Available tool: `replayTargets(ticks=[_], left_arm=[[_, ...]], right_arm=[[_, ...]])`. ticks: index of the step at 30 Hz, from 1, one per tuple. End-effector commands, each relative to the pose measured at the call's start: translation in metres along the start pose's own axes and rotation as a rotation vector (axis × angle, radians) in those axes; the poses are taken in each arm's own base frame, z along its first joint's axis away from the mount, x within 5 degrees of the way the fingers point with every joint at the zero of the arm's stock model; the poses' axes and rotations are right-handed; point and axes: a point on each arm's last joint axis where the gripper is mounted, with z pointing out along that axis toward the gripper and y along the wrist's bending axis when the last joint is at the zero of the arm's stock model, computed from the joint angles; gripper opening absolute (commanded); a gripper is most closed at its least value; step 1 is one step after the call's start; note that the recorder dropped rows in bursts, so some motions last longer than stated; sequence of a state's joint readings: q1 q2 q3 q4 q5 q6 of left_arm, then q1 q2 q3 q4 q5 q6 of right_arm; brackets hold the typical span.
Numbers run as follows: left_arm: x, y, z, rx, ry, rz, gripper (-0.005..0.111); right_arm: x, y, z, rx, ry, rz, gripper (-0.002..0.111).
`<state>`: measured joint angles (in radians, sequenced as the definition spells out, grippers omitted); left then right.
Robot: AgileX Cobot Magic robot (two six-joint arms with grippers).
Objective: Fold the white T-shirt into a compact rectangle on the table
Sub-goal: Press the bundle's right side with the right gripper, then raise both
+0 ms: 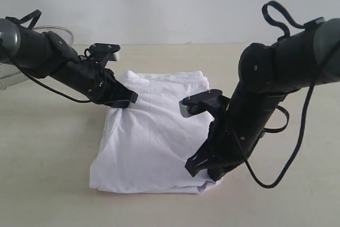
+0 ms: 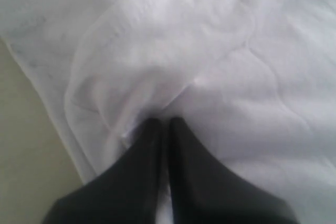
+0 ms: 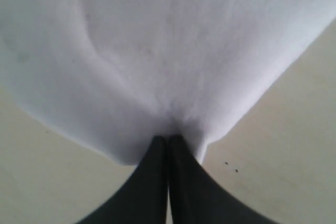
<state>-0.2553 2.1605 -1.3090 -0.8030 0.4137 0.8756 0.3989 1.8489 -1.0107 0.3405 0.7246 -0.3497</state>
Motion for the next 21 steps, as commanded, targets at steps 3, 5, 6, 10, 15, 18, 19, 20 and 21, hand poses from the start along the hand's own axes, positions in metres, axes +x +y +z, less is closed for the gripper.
replayTargets(ticks=[3,5,6,10,15,18,19,20,21], left_arm=[[0.003,0.011,0.0,-0.016,0.013,0.002,0.005],[0.004,0.013,-0.001,-0.022,0.012,0.001,0.005],[0.004,0.015,-0.001,-0.026,0.01,0.0,0.005],[-0.002,0.018,-0.006,-0.01,0.003,-0.003,0.005],[-0.031,0.01,-0.042,-0.008,-0.092,0.054,0.005],[-0.046,0.002,-0.074,-0.025,-0.168,0.079,0.005],[-0.049,0.0,-0.083,-0.033,-0.182,0.071,0.005],[-0.051,-0.002,-0.09,-0.031,-0.187,0.048,0.005],[-0.051,-0.004,-0.093,-0.019,-0.184,0.019,0.005]], right_arm=[[0.005,-0.002,0.013,-0.002,0.055,-0.002,0.0],[0.006,-0.001,0.01,0.001,0.066,-0.023,0.0],[0.007,-0.001,0.008,0.003,0.073,-0.036,0.0],[0.006,0.004,-0.013,0.01,0.017,-0.073,0.0],[-0.003,0.018,-0.085,0.052,-0.241,-0.131,0.0],[-0.01,0.022,-0.115,0.097,-0.383,-0.162,0.0],[-0.012,0.021,-0.12,0.118,-0.411,-0.177,0.0],[-0.014,0.02,-0.123,0.136,-0.425,-0.183,0.0],[-0.017,0.017,-0.123,0.158,-0.443,-0.181,0.0]])
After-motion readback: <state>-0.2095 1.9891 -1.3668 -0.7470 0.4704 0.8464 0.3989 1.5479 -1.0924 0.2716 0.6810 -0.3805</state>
